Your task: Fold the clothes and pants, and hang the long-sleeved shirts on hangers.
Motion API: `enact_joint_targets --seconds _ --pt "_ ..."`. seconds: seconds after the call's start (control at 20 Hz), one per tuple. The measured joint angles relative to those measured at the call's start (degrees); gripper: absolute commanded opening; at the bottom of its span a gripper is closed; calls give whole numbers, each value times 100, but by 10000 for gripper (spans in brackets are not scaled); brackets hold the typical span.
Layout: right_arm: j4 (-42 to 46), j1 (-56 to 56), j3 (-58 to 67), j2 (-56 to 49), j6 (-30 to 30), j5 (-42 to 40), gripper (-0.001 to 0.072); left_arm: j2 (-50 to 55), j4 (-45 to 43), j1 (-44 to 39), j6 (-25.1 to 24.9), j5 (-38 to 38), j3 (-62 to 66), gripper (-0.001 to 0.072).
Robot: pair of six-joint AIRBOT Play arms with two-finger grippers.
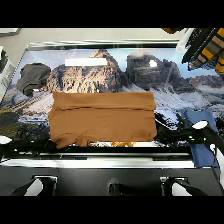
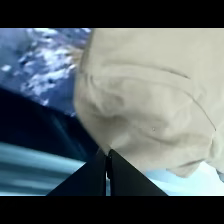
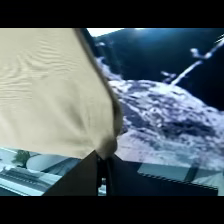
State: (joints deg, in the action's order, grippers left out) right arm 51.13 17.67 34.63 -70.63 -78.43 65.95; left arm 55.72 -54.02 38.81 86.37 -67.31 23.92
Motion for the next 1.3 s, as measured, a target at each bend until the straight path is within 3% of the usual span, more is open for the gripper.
enact_joint_targets --seconds 0.3,0.45,0.6,1.0,1.3 --pt "809 -15 13 1373 -826 811 28 -798 -1344 0 988 -1366 1005 17" --pt "1106 -15 59 2201 -1038 1108 28 -1178 -1572 -35 1152 -1847 1386 17" --pt "1169 -15 339 2509 -1043 907 28 -1123 -1419 -155 1228 -1845 1685 17" --pt "940 -402 1703 809 -31 -13 28 717 -968 -796 1119 -1174 3001 17" --pt "1397 -1058 2863 -599 -155 -678 29 2634 -907 -1318 942 -981 4586 17"
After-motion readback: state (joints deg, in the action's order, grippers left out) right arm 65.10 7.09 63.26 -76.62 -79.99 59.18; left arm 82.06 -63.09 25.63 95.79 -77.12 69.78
